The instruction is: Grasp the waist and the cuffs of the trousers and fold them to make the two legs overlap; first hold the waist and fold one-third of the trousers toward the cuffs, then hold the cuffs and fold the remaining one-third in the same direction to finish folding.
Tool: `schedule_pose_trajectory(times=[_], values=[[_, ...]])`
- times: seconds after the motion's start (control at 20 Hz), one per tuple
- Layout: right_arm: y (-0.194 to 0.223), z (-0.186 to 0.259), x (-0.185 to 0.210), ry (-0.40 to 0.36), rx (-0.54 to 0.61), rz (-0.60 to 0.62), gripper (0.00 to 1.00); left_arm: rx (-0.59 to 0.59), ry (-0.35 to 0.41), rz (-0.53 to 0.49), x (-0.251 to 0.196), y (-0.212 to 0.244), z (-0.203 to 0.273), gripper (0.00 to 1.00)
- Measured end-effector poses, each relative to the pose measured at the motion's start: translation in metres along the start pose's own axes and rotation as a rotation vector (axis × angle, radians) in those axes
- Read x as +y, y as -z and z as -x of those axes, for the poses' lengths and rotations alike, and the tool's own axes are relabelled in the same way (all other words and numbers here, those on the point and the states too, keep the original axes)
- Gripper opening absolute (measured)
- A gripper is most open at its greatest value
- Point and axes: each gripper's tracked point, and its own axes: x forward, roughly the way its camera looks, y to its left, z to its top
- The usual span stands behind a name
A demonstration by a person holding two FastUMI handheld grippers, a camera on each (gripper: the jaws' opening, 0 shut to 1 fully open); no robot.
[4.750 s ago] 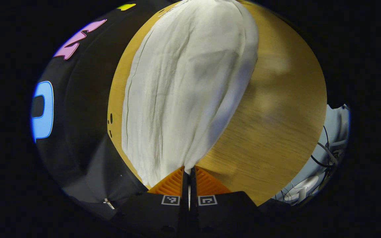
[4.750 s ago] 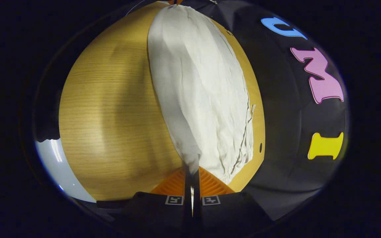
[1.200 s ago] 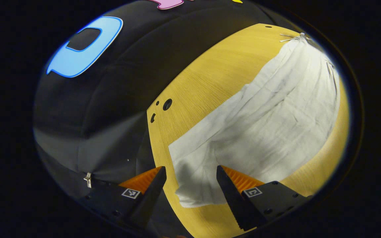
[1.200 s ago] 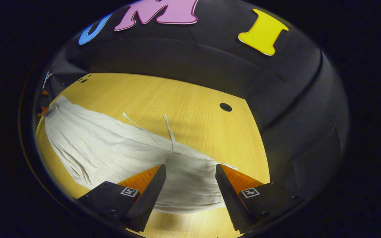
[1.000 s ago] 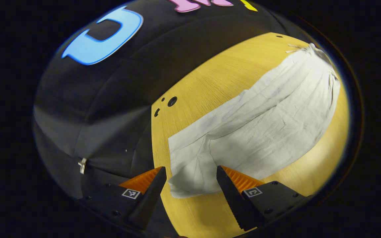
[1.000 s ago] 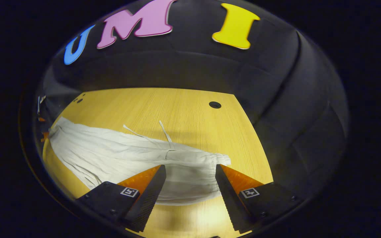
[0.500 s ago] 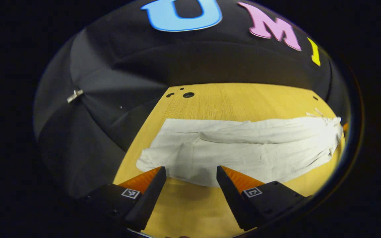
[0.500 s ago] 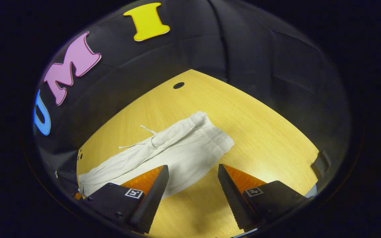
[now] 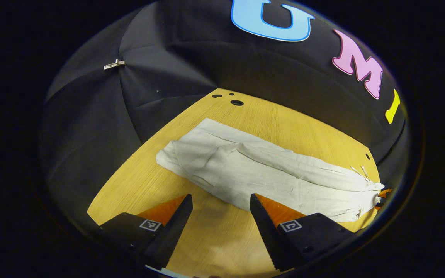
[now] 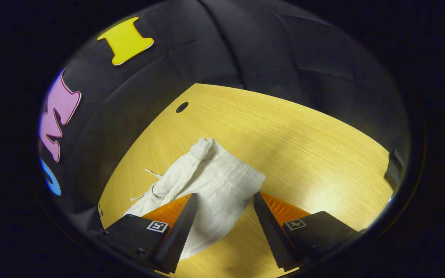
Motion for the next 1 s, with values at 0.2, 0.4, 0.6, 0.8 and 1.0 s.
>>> schedule_pose_trajectory(times=[0.2, 0.4, 0.6, 0.8, 1.0], values=[[0.011, -0.003, -0.014, 0.009, 0.017, -0.149, 0.51, 0.031, 0.009, 0.050, -0.003, 0.010, -0.001, 0.95], [0.002, -0.003, -0.007, -0.052, -0.032, -0.312, 0.12, 0.051, 0.036, 0.120, -0.008, 0.017, -0.006, 0.95], [-0.002, -0.002, -0.005, -0.080, -0.041, -0.221, 0.13, 0.075, 0.068, 0.209, -0.011, 0.023, -0.020, 0.96], [-0.004, 0.000, -0.005, -0.100, -0.049, -0.145, 0.12, 0.070, 0.118, 0.368, -0.014, 0.022, -0.031, 0.97], [-0.006, 0.001, -0.005, -0.121, -0.060, -0.118, 0.12, 0.040, 0.133, 0.472, -0.011, 0.000, -0.048, 0.96]])
